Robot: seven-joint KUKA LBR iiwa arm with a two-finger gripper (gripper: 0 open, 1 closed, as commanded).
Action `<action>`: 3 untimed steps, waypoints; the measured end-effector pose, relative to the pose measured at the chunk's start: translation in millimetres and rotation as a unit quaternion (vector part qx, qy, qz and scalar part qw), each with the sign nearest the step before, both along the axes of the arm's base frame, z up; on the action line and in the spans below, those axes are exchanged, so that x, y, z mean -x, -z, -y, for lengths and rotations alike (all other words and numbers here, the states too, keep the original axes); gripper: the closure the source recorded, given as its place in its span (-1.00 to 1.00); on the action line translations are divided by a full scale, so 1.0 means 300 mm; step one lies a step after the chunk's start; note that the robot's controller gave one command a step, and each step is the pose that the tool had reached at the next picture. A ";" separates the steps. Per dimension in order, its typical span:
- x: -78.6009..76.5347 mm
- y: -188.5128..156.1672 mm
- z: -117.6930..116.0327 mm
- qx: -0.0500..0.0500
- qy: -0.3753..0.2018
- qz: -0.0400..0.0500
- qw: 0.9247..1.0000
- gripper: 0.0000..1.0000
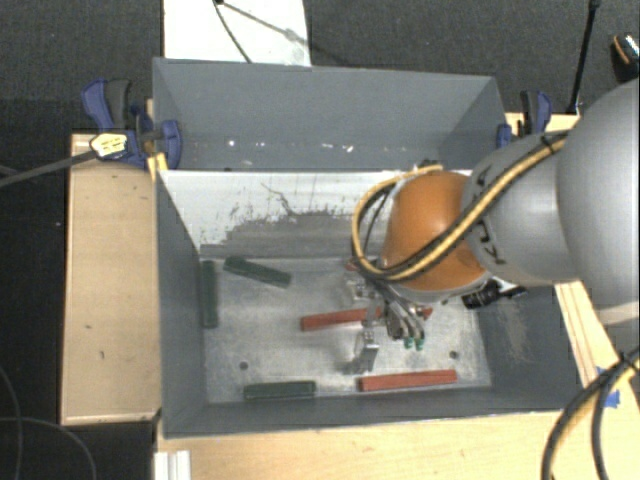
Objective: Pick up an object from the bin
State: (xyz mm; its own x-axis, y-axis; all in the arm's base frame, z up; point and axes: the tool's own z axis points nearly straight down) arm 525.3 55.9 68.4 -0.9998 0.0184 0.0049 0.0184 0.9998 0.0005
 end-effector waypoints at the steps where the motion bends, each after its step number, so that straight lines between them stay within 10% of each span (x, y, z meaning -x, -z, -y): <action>1: 0.000 -0.001 0.000 0.000 0.001 0.000 1.000 -1.00; 2: 0.000 -0.002 0.000 0.000 0.002 0.000 1.000 1.00; 3: -0.002 -0.065 0.000 0.000 0.004 0.005 1.000 1.00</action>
Offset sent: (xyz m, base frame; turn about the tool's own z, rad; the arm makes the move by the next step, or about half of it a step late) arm 0.0000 0.0000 0.0000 0.0000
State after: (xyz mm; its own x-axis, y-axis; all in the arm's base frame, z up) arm 526.0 56.0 87.9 -0.9997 0.0256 -0.0046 0.0256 0.9997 0.0016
